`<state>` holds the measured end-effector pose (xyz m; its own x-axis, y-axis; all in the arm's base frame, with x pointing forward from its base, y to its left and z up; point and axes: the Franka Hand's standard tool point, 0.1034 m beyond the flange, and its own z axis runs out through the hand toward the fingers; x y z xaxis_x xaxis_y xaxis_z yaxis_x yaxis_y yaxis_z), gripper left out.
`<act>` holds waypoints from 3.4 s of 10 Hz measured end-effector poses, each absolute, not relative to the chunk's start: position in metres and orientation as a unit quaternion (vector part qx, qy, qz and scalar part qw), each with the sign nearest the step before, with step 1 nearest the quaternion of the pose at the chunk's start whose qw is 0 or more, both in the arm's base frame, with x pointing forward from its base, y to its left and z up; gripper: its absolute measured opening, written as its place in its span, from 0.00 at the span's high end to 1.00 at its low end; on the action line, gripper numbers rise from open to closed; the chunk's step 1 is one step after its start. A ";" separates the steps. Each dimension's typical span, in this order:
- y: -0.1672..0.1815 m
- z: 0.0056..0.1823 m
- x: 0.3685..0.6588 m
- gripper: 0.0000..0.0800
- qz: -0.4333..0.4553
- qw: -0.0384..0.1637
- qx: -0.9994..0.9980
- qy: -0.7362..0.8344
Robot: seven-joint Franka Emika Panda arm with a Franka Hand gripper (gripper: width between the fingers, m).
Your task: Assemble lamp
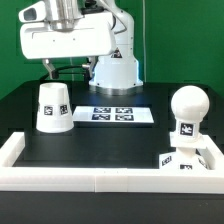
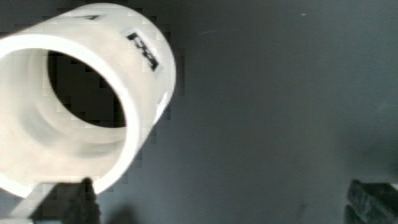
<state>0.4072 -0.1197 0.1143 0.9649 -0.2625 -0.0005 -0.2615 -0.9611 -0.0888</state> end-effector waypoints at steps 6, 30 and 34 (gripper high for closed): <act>-0.125 0.091 0.400 0.13 0.006 0.033 -0.991 0.126; -0.054 0.135 0.440 0.94 0.024 0.069 -0.985 0.157; -0.011 0.185 0.507 0.94 0.019 0.080 -0.976 0.200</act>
Offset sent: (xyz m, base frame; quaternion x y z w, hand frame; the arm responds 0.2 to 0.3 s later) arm 0.0014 -0.0029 -0.0109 0.0062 0.0096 -0.0037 0.9999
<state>0.5069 -0.0111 0.1849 0.9194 -0.3874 -0.0685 -0.3934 -0.9072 -0.1491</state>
